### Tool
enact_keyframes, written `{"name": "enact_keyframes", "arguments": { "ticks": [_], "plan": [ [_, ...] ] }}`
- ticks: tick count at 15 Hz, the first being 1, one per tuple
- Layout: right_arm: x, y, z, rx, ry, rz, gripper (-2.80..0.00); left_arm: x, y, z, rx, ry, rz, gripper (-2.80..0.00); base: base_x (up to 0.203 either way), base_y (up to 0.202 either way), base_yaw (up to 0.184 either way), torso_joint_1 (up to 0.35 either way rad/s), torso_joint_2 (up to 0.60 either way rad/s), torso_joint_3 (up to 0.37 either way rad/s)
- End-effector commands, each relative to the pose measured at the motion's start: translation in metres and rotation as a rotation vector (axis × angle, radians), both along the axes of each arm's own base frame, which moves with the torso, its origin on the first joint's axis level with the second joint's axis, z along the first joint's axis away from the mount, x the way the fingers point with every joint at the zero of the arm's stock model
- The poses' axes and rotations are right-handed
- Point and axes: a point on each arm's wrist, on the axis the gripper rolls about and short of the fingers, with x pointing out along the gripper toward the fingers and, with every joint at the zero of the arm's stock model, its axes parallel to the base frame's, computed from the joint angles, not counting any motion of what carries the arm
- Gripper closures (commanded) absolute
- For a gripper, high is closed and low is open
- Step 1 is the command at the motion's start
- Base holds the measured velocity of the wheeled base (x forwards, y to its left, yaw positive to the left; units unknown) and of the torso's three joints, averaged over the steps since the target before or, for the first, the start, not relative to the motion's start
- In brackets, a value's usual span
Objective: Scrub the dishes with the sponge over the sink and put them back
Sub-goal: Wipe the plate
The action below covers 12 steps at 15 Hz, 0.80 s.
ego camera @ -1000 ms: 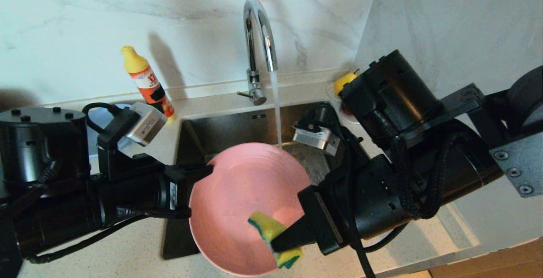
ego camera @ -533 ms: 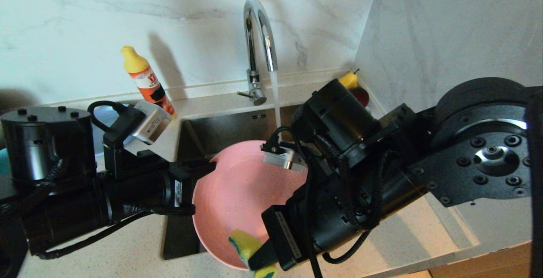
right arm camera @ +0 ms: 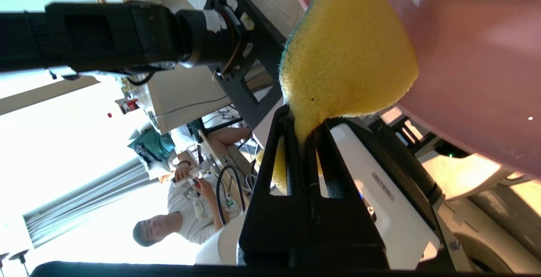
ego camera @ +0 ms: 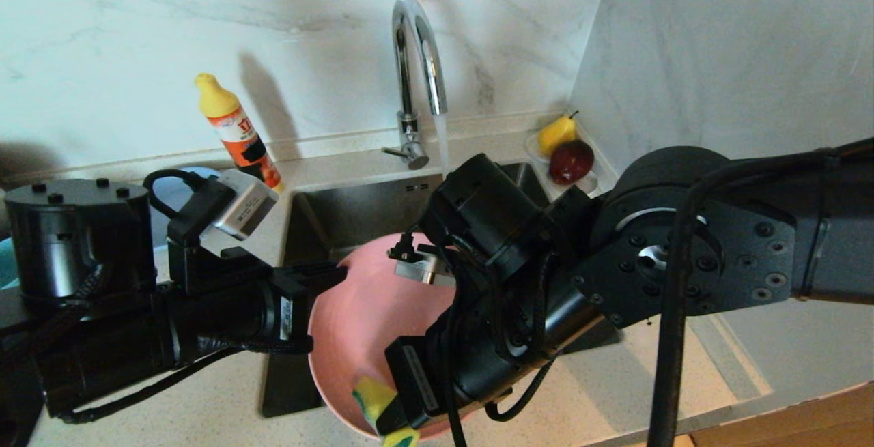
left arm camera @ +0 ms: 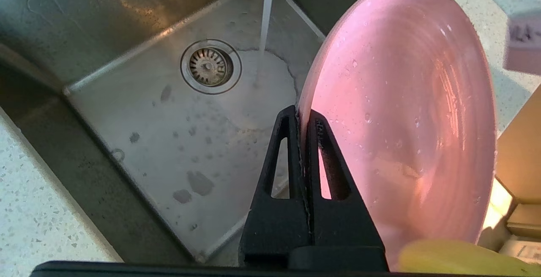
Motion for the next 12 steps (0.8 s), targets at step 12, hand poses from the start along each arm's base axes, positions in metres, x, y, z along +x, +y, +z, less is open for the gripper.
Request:
{"name": "enact_keyframes", "arguments": {
  "ticks": [12],
  "plan": [
    [0.032, -0.021, 0.023, 0.055, -0.072, -0.125, 0.00, -0.011, 0.005, 0.006, -0.014, -0.029, -0.012, 0.00, 0.000, 0.000, 0.000, 0.000, 0.00, 0.000]
  ]
}}
